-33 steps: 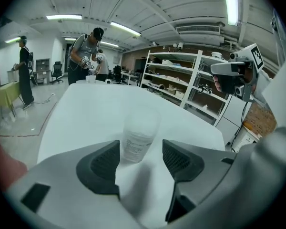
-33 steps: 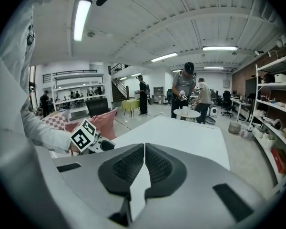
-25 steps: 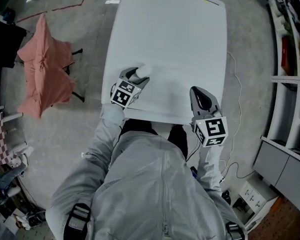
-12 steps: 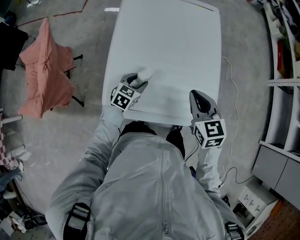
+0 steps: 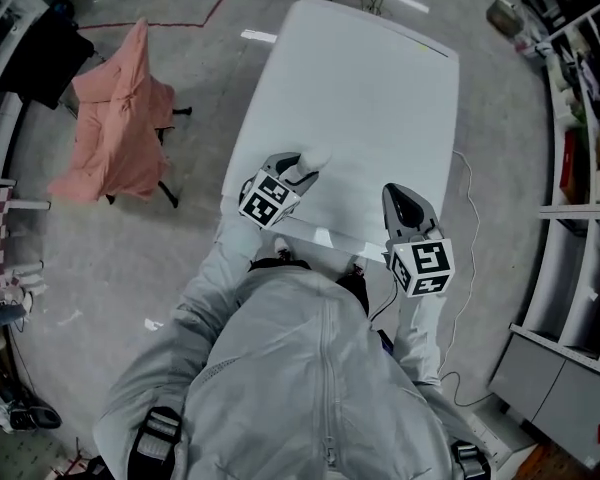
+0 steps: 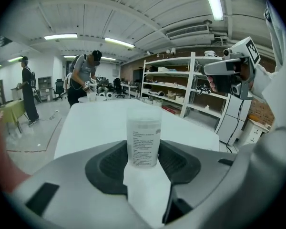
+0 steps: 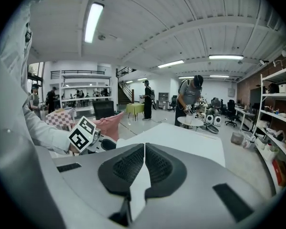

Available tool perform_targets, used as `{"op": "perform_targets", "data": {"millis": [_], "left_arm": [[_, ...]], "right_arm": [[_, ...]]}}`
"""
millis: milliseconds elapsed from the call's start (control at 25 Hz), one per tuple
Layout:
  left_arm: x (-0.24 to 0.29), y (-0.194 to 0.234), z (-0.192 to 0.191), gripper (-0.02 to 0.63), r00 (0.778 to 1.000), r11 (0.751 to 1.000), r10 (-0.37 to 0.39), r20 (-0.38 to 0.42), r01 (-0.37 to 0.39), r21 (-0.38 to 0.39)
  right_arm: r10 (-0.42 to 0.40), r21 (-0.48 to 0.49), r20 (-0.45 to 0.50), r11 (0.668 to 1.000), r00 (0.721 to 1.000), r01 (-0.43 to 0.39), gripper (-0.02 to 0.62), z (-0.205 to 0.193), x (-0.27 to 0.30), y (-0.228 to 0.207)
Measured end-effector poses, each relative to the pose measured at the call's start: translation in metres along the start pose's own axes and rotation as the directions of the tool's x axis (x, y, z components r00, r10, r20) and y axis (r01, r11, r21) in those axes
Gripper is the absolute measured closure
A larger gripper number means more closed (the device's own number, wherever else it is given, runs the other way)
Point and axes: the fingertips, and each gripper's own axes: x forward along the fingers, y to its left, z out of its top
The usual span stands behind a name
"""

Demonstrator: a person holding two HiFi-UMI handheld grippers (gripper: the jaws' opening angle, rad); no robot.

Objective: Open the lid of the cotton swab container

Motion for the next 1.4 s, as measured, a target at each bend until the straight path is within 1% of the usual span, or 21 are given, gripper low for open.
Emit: {"op": "perform_targets", "data": {"millis": [120,240,400,560,680,760,840,1000,1080,1120,1200,1280,1320,1400], "left_arm": [[-0.026,-0.002,0.012,0.394,0.999,1.0,0.024,0.044,-0.024,-0.002],[-0.05,-0.003,0.03,0.394,0.994,0.999,0.044,0.104,-0.044,-0.007],[-0.077,-0.011,0.052,0.394,0.986,0.998,0.052,0.161,-0.056,0.017],[-0.099,-0.019,0.064,0.394,0.98,0.999,0.017,0.2,-0.026,0.043],[-0.108,-0.029,0.076,0.394,0.975,0.998,-0.032,0.218,0.019,0.061],[-0.112,-0.039,0.081,0.395,0.972,0.996,-0.07,0.226,0.055,0.072],[-0.116,-0.046,0.085,0.394,0.967,0.992,-0.108,0.229,0.09,0.086],[-0.125,-0.054,0.086,0.396,0.959,0.982,-0.173,0.227,0.151,0.111],[-0.13,-0.058,0.086,0.396,0.951,0.976,-0.208,0.229,0.184,0.12],[-0.132,-0.06,0.086,0.396,0.945,0.971,-0.229,0.232,0.205,0.123],[-0.137,-0.066,0.087,0.396,0.929,0.958,-0.281,0.242,0.256,0.129],[-0.142,-0.072,0.087,0.396,0.911,0.944,-0.326,0.251,0.299,0.14],[-0.144,-0.075,0.088,0.396,0.904,0.937,-0.345,0.253,0.316,0.149],[-0.148,-0.082,0.089,0.396,0.887,0.92,-0.386,0.255,0.351,0.174]], "right_arm": [[0.019,-0.029,0.036,0.999,0.999,-0.018,0.56,0.016,-0.004,0.011],[0.038,-0.052,0.074,0.998,0.997,-0.034,0.56,0.03,-0.01,0.02],[0.061,-0.073,0.103,0.996,0.993,-0.054,0.56,0.037,-0.019,0.03],[0.09,-0.092,0.125,0.993,0.988,-0.079,0.56,0.044,-0.023,0.04],[0.117,-0.093,0.171,0.99,0.978,-0.102,0.56,0.056,-0.028,0.04],[0.149,-0.091,0.196,0.987,0.969,-0.133,0.559,0.06,-0.031,0.042],[0.196,-0.098,0.211,0.979,0.957,-0.179,0.558,0.063,-0.032,0.049],[0.305,-0.115,0.23,0.951,0.924,-0.286,0.558,0.064,-0.028,0.073],[0.349,-0.11,0.239,0.937,0.906,-0.332,0.556,0.065,-0.026,0.082],[0.376,-0.108,0.239,0.927,0.895,-0.36,0.544,0.066,-0.025,0.087],[0.441,-0.115,0.227,0.897,0.868,-0.426,0.417,0.066,-0.024,0.099],[0.493,-0.126,0.22,0.87,0.842,-0.477,0.378,0.066,-0.025,0.11],[0.507,-0.125,0.224,0.862,0.832,-0.491,0.37,0.067,-0.025,0.113],[0.517,-0.117,0.234,0.855,0.823,-0.504,0.36,0.068,-0.023,0.115]]}}
